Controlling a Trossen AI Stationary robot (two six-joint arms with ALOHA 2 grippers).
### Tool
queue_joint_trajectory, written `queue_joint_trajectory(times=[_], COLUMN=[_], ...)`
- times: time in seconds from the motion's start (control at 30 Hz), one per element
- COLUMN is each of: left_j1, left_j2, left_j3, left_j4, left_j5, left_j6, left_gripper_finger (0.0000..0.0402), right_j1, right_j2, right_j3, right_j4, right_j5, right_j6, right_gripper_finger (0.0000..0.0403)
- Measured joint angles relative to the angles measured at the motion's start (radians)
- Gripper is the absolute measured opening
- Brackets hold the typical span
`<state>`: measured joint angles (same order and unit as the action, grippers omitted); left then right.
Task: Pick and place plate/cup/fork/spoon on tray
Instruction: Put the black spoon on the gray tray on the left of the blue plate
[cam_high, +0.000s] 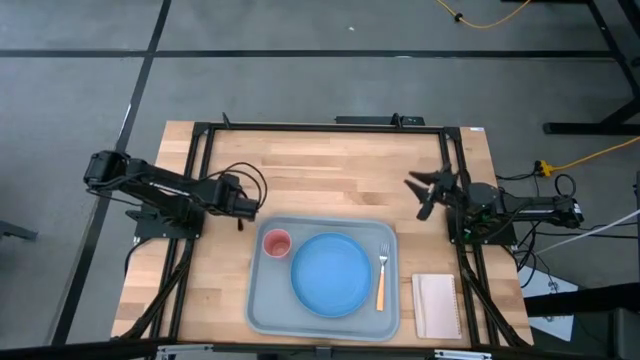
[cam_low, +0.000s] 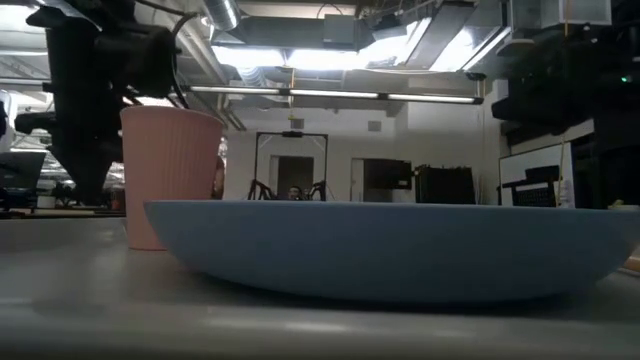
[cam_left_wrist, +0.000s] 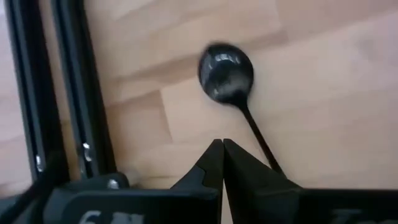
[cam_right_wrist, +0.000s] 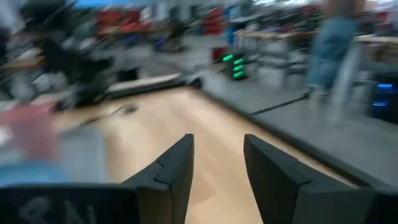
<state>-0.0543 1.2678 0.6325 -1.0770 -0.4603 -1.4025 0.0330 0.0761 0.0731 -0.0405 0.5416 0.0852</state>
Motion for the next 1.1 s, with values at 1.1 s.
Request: queue_joint_trajectory(times=[1.1], left_j1=[0.379], left_j2=[-0.045], left_j3=[-0.205], left_j4=[0.576], left_j5=[0.078], left_j6=[0.337], left_gripper_finger=[0.0], right_j1=[0.0], right_j2=[0.003], right_j3=[0.0], right_j4=[-0.109], right_j5=[0.042], right_j6=[0.169], right_gripper_finger=[0.0145])
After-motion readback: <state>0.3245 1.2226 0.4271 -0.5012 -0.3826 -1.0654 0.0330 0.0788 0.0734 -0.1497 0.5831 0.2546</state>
